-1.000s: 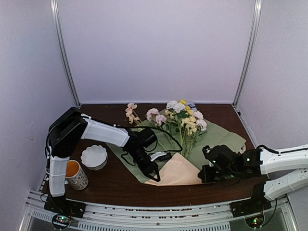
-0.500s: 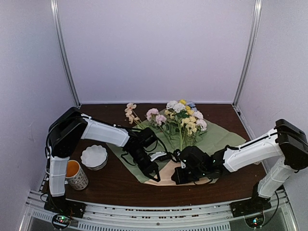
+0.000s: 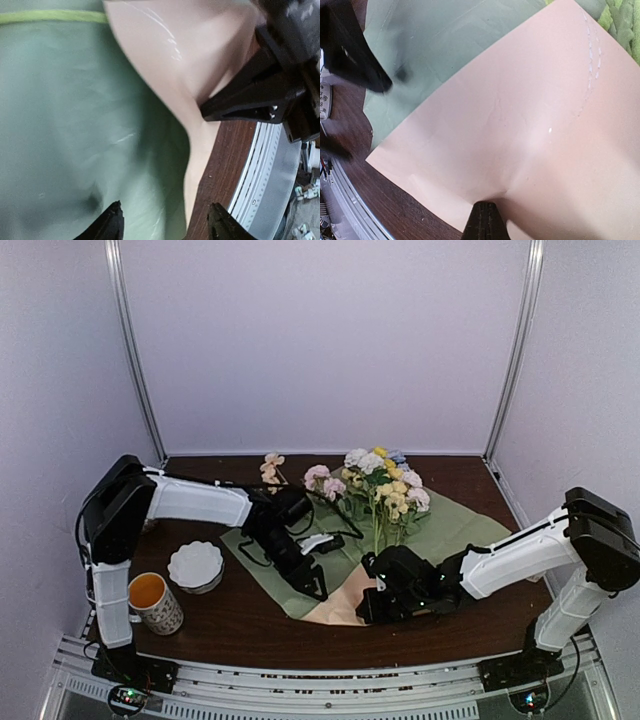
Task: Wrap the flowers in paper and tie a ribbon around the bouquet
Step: Press the fold line on the flattened wrapping paper, then pick up the one-fourth-folded wrapping paper from the corner of the board.
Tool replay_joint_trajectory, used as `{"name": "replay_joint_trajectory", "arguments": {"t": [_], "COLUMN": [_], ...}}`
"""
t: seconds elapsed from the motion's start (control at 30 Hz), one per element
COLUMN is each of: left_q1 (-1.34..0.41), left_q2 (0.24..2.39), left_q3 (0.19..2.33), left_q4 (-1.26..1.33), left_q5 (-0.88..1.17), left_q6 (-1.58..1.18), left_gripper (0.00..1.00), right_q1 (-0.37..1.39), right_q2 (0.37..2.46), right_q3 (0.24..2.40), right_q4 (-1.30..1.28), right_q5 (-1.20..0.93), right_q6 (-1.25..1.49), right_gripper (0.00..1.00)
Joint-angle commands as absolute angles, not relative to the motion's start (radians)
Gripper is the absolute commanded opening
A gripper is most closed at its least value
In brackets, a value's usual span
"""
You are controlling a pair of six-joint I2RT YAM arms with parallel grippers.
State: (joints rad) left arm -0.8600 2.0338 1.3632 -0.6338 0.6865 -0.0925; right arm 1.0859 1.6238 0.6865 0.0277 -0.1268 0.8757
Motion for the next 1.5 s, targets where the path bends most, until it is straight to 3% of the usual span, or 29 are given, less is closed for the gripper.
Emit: {"name": "replay_joint_trajectory", "arguments": {"t": [0.0, 0.27, 0.4, 0.53, 0.83, 0.93, 1.13, 1.37, 1.47], "left_q1": [-0.716, -0.406, -0.387, -0.380, -0.384, -0.407, -0.445, -0.445, -0.447], "left_q2": [1.927, 2.005, 2.076, 2.121, 2.132, 2.118, 2.099, 2.001, 1.955], "left_q3": [1.397, 1.454, 1.515, 1.552, 1.470, 1.448, 1.444, 1.441, 1.446], "left_q4": [-0.660, -0.789, -0.841, -0.881, -0.840, -0.809, -0.804, -0.794, -0.784], "left_q5": [0.527, 0.175, 0.144, 0.063, 0.246, 0.356, 0.371, 0.347, 0.385], "left_q6": [-0.141, -0.246, -0.225, -0.214, -0.210, -0.203, -0.187, -0.197, -0.199], "left_gripper": [0.62, 0.67, 0.79, 0.81, 0.75, 0.70, 0.58, 0.13, 0.00], "right_q1": [1.081, 1.085, 1.085, 1.086, 1.086, 1.087, 1.086, 1.085, 1.085], "right_q2": [1.665, 1.666, 1.668, 1.669, 1.671, 1.674, 1.674, 1.679, 1.692], "right_q3": [0.670, 0.681, 0.688, 0.698, 0.702, 0.705, 0.704, 0.704, 0.704], "right_q4": [-0.025, -0.023, -0.033, -0.053, -0.043, -0.046, -0.047, -0.036, -0.027], "right_q5": [-0.129, -0.133, -0.130, -0.130, -0.129, -0.131, -0.132, -0.134, -0.141], "right_q6": [0.880, 0.865, 0.848, 0.830, 0.827, 0.823, 0.822, 0.828, 0.833], "right_gripper": [0.00, 0.00, 0.00, 0.00, 0.00, 0.00, 0.00, 0.00, 0.00]}}
